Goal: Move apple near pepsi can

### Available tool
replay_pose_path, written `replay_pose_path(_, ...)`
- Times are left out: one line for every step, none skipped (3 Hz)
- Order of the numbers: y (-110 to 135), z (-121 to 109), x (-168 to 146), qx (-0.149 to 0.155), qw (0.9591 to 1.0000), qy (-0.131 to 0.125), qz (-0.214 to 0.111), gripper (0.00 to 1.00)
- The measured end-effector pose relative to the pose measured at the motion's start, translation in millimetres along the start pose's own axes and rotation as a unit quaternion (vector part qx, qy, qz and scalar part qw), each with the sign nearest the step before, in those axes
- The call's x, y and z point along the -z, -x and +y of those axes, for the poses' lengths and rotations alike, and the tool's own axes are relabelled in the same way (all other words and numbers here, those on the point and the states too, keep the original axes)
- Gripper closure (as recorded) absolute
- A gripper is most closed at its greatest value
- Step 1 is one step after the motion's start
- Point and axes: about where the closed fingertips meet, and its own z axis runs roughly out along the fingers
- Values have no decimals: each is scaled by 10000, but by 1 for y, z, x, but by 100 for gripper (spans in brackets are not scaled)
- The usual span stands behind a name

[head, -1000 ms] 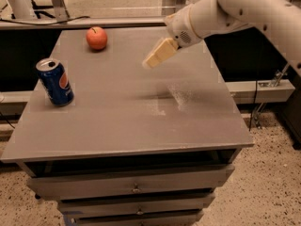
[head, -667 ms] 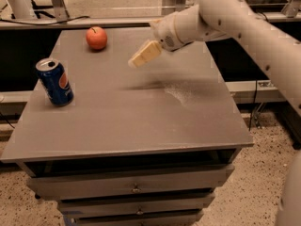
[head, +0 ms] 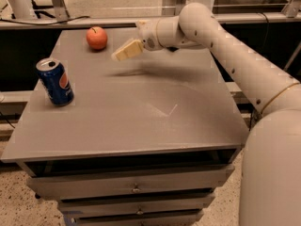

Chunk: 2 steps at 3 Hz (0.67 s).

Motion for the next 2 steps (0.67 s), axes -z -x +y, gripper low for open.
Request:
replay_pose_path(3,-12,-28,-83,9996,-100,-244,0)
replay_pose_path(11,-19,-56,-177,9989,-120,-417,0)
